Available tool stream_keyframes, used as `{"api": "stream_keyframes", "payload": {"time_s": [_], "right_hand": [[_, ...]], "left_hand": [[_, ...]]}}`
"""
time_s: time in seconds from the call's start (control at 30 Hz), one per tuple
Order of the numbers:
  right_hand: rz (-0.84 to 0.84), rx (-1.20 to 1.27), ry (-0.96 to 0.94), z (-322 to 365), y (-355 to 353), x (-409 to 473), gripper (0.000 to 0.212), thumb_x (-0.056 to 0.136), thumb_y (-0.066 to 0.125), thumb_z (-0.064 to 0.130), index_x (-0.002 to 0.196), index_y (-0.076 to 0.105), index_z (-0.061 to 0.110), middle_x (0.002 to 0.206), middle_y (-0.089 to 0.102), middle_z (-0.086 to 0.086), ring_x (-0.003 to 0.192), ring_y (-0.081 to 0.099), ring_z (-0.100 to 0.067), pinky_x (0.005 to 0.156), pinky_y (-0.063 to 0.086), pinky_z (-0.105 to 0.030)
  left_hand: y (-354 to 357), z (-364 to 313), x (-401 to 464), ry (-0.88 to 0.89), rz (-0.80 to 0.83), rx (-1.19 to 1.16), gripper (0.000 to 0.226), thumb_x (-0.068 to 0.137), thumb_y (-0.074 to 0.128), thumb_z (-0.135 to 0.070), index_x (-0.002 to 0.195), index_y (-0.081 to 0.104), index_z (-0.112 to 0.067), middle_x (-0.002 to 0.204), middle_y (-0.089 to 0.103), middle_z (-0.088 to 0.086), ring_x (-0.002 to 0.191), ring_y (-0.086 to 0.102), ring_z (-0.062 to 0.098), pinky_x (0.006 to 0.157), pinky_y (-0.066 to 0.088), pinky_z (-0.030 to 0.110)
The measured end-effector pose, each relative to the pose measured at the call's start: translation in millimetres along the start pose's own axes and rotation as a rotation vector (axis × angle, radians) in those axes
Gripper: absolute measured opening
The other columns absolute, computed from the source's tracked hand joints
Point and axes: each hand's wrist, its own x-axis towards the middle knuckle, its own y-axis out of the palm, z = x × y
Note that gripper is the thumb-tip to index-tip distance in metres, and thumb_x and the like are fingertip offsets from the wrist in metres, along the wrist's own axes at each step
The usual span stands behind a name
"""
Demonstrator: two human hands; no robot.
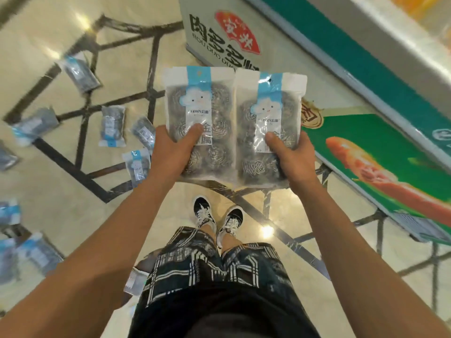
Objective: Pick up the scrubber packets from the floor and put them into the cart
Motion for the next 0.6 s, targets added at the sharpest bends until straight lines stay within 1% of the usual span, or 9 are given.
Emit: {"api": "stream_keyframes", "payload": {"time_s": [0.07, 0.1, 0.17, 0.23, 0.3, 0.4, 0.43, 0.53, 0.6], "right_hand": [[-0.030, 0.006, -0.022, 24.1, -19.0, -25.9, 0.022, 0.088, 0.083, 0.018, 0.098, 0.066, 0.028, 0.082, 0.078, 0.014, 0.081, 0.077, -0.005, 0.071, 0.061, -0.025], [-0.056, 0.019, -0.024, 33.9, -27.9, -38.7, 0.023, 0.087, 0.083, 0.018, 0.099, 0.066, 0.027, 0.083, 0.079, 0.014, 0.081, 0.077, -0.005, 0.073, 0.062, -0.027], [-0.148, 0.042, -0.018, 48.8, -46.8, -62.4, 0.031, 0.085, 0.085, 0.025, 0.109, 0.067, 0.024, 0.095, 0.079, 0.008, 0.089, 0.077, -0.012, 0.084, 0.063, -0.039], [-0.240, 0.091, -0.008, 59.2, -62.4, -85.3, 0.037, 0.084, 0.086, 0.028, 0.116, 0.067, 0.022, 0.103, 0.080, 0.002, 0.094, 0.077, -0.017, 0.088, 0.063, -0.047], [-0.329, 0.146, -0.007, 62.5, -74.9, -109.4, 0.035, 0.085, 0.085, 0.028, 0.115, 0.068, 0.024, 0.103, 0.080, 0.002, 0.093, 0.078, -0.016, 0.086, 0.063, -0.047], [-0.513, 0.233, 0.021, 55.9, -86.6, -147.8, 0.039, 0.085, 0.085, 0.030, 0.118, 0.068, 0.019, 0.102, 0.080, 0.002, 0.089, 0.078, -0.013, 0.082, 0.064, -0.042], [-0.582, 0.273, 0.035, 49.6, -89.1, -161.0, 0.038, 0.085, 0.085, 0.029, 0.117, 0.068, 0.018, 0.101, 0.080, 0.001, 0.089, 0.078, -0.013, 0.081, 0.064, -0.041], [-0.811, 0.366, 0.116, 26.2, -88.4, -209.8, 0.040, 0.082, 0.087, 0.036, 0.113, 0.067, 0.020, 0.100, 0.080, 0.001, 0.088, 0.079, -0.016, 0.081, 0.064, -0.045], [-0.949, 0.415, 0.161, 8.0, -82.7, -246.0, 0.039, 0.081, 0.086, 0.038, 0.111, 0.068, 0.021, 0.099, 0.080, 0.000, 0.087, 0.079, -0.019, 0.082, 0.064, -0.046]], "left_hand": [[-7.9, -32.1, -20.6, 0.049, 0.016, 0.010, 0.076, 0.071, 0.077, -0.069, 0.126, 0.051, -0.022, 0.118, 0.067, -0.004, 0.107, 0.069, 0.019, 0.096, 0.056, 0.045], [-10.3, -47.5, -30.0, 0.074, 0.026, 0.021, 0.072, 0.075, 0.078, -0.065, 0.126, 0.052, -0.022, 0.118, 0.067, -0.005, 0.107, 0.068, 0.019, 0.092, 0.056, 0.040], [-12.0, -74.4, -45.3, 0.137, 0.074, 0.044, 0.066, 0.081, 0.078, -0.057, 0.130, 0.052, -0.020, 0.119, 0.067, -0.004, 0.109, 0.067, 0.018, 0.085, 0.052, 0.032], [-9.6, -96.7, -54.5, 0.205, 0.143, 0.070, 0.073, 0.078, 0.080, -0.058, 0.134, 0.052, -0.020, 0.123, 0.067, -0.003, 0.111, 0.066, 0.019, 0.091, 0.051, 0.035], [-1.0, -116.1, -62.5, 0.249, 0.216, 0.120, 0.076, 0.076, 0.080, -0.060, 0.133, 0.052, -0.018, 0.123, 0.066, 0.000, 0.110, 0.066, 0.022, 0.093, 0.051, 0.038], [22.7, -133.9, -71.2, 0.339, 0.381, 0.194, 0.059, 0.085, 0.078, -0.050, 0.128, 0.055, -0.017, 0.112, 0.066, -0.004, 0.098, 0.066, 0.014, 0.075, 0.048, 0.028], [32.1, -137.3, -74.9, 0.362, 0.445, 0.231, 0.056, 0.086, 0.078, -0.050, 0.126, 0.055, -0.018, 0.110, 0.067, -0.005, 0.096, 0.066, 0.012, 0.074, 0.049, 0.027], [62.8, -138.4, -89.3, 0.402, 0.663, 0.374, 0.059, 0.081, 0.078, -0.059, 0.125, 0.056, -0.026, 0.113, 0.070, -0.007, 0.101, 0.069, 0.017, 0.086, 0.056, 0.040], [79.8, -131.8, -109.6, 0.438, 0.784, 0.447, 0.056, 0.081, 0.078, -0.058, 0.123, 0.057, -0.026, 0.111, 0.070, -0.009, 0.099, 0.069, 0.015, 0.083, 0.056, 0.039]]}}
